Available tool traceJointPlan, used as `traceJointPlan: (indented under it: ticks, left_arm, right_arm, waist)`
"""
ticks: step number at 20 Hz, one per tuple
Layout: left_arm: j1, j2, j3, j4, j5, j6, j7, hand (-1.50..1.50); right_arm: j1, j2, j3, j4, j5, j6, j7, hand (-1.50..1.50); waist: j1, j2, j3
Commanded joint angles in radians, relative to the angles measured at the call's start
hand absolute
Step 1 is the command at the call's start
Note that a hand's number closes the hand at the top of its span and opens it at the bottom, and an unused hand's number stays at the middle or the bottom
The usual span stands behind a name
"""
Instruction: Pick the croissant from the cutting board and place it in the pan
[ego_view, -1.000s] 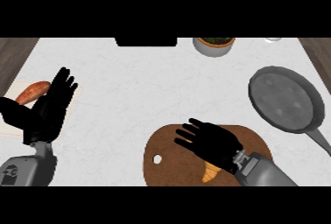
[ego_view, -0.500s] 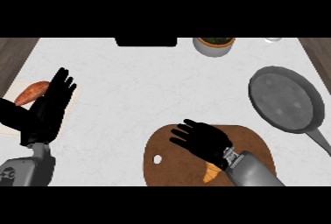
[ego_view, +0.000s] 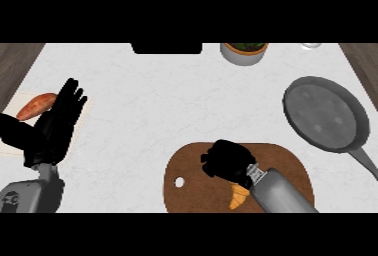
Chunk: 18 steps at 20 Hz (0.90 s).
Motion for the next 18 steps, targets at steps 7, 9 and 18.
traceJointPlan:
  ticks: [7, 9, 18]
  left_arm:
    - [-0.021, -0.014, 0.007, 0.010, -0.020, -0.003, 0.007, 0.00]
    - [0.035, 0.009, 0.036, -0.010, 0.031, -0.059, -0.014, 0.00]
    - [0.030, -0.005, 0.042, -0.006, -0.015, 0.013, 0.002, 0.00]
  right_arm:
    - [0.019, 0.071, -0.036, 0.079, 0.018, -0.065, -0.069, 1.50]
    - [-0.028, 0.071, -0.104, 0.114, -0.016, -0.087, -0.092, 1.50]
    - [0.248, 0.111, -0.383, -0.207, -0.075, -0.071, 0.319, 1.50]
  waist:
    - [-0.001, 0.005, 0.004]
    - [0.004, 0.006, 0.004]
    - [-0.065, -0.009, 0.003]
